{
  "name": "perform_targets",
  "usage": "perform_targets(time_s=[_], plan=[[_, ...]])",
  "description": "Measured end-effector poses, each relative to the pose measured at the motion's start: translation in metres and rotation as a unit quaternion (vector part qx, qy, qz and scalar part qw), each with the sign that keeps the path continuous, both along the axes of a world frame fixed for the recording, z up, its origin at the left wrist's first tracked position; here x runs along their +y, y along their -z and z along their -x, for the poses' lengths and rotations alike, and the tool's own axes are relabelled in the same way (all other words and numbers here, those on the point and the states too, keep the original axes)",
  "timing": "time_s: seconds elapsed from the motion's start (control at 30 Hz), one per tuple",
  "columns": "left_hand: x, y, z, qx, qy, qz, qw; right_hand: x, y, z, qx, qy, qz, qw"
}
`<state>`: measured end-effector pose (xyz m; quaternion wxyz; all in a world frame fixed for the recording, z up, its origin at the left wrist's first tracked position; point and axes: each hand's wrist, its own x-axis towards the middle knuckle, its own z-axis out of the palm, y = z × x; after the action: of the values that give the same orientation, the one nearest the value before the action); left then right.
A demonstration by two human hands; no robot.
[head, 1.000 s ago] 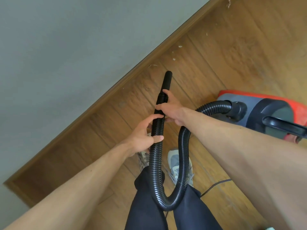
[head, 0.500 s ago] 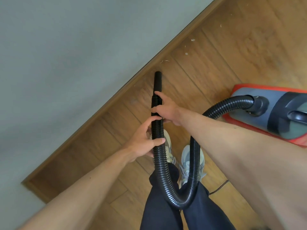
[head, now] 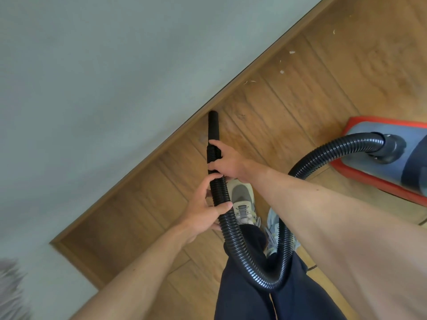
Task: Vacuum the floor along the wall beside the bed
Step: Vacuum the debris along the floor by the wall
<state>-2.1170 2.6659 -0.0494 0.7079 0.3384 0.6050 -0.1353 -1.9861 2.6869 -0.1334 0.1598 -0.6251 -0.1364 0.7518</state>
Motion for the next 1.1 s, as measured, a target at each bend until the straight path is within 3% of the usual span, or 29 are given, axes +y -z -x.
perform_targets(time_s=[0.5,1.1], plan=[[-0.002,-0.006,0.017,0.001,-0.051,0.037,0.998,0.006,-0.006,0.016,-0.002,-0.076,0.005,0.997],[-0.001,0.003,-0.053,-0.008,0.039,0.025,0.999,0.006,-0.005,-0.054,-0.003,-0.038,0.019,0.999]])
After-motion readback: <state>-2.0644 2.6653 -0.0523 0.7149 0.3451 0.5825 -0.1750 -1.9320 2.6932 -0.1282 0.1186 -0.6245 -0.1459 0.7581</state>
